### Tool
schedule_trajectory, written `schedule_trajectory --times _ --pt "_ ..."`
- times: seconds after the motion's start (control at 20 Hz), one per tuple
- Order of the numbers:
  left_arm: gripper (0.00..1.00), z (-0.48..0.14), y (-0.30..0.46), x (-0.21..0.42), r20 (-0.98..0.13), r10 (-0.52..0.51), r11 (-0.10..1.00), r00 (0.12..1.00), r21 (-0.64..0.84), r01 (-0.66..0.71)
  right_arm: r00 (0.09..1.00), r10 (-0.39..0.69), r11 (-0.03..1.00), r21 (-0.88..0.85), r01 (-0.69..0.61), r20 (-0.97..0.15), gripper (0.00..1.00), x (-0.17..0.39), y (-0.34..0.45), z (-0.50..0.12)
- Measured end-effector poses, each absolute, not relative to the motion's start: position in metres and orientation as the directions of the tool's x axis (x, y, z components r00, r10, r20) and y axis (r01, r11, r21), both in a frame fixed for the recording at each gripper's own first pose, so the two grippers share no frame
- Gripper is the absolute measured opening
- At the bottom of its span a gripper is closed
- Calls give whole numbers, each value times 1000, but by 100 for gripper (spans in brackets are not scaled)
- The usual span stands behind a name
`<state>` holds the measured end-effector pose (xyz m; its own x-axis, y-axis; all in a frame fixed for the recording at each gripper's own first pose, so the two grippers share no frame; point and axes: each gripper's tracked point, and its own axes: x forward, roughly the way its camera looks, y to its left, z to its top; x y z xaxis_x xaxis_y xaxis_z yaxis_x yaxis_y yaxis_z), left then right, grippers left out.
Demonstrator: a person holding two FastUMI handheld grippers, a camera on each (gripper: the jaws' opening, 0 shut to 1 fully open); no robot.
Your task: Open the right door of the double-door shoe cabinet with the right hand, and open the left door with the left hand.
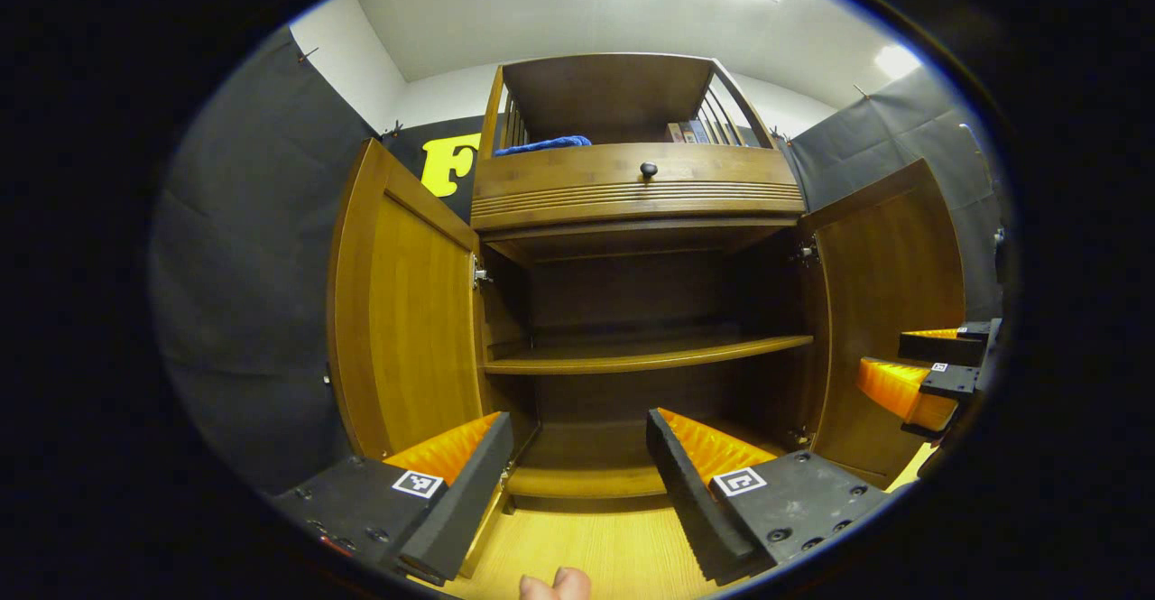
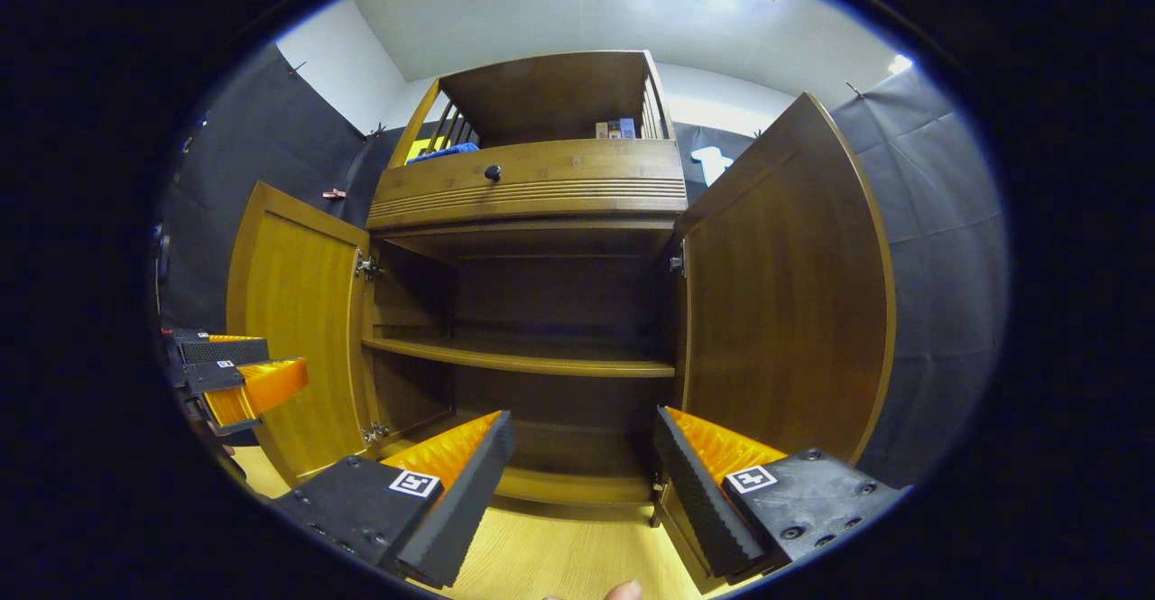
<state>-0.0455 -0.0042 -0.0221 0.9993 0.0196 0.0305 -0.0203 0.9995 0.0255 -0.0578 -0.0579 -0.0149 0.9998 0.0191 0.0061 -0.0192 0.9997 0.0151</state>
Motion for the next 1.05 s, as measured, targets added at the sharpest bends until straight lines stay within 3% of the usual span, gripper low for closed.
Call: schedule_trajectory --times 0.2,0.25,0.75,0.8,1.0,1.05 --pt "94 -23 -4 -46 29 18 999 999 28 -18 1000 19 1000 6 -19 13 95 -59 -57 -14" --pt "94 -24 -3 -46 29 19 999 999 28 -20 1000 18 1000 9 -18 13 99 -59 -57 -14" --pt "94 -26 -4 -46 24 14 999 1000 34 -15 1000 26 1000 17 -27 11 99 -58 -54 -14" --pt "93 -26 -4 -45 23 12 999 1000 35 -13 1000 26 1000 16 -26 9 95 -58 -54 -15" --pt "94 -26 -5 -43 21 11 1000 1000 29 -11 1000 27 1000 15 -27 9 99 -59 -53 -14" --pt "94 -25 -5 -44 22 10 1000 1000 27 -11 1000 27 1000 13 -27 11 95 -59 -53 -14"
